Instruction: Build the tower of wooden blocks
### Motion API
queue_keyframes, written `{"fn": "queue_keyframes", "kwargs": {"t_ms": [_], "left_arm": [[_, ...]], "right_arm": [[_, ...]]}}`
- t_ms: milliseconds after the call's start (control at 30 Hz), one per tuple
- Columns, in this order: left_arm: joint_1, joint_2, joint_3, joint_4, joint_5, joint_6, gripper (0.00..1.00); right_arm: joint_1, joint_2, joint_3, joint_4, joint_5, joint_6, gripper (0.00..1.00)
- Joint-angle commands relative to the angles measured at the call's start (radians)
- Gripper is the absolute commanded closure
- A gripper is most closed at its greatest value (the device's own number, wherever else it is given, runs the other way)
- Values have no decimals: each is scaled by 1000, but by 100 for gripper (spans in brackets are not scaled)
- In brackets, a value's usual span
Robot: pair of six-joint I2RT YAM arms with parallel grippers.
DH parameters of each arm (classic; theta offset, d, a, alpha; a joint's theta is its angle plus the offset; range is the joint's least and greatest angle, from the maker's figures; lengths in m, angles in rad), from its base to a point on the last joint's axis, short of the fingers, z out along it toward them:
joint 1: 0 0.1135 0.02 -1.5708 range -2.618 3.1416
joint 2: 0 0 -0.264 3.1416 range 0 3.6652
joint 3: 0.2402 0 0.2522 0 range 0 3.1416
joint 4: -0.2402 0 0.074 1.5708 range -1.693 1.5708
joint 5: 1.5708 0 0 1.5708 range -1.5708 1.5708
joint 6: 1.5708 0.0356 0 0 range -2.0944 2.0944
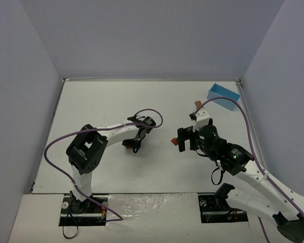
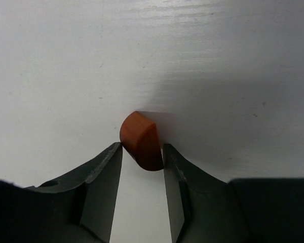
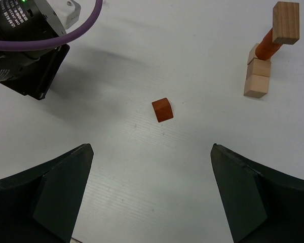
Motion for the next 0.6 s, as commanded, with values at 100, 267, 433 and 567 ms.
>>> {"fn": "queue_keyframes", "kwargs": {"t_ms": [100, 267, 433, 567], "left_arm": [[-15, -103, -4, 37, 120, -51, 54], [-15, -174, 13, 37, 138, -54, 46], [12, -249, -15, 35, 125, -71, 45], [74, -252, -46, 44, 152, -76, 44]], "right_arm": [[-8, -15, 9, 33, 27, 12, 0], [-8, -14, 11, 31, 30, 11, 0], [-7, -19, 21, 29, 22, 19, 0], [-8, -27, 20, 28, 22, 25, 0]]}}
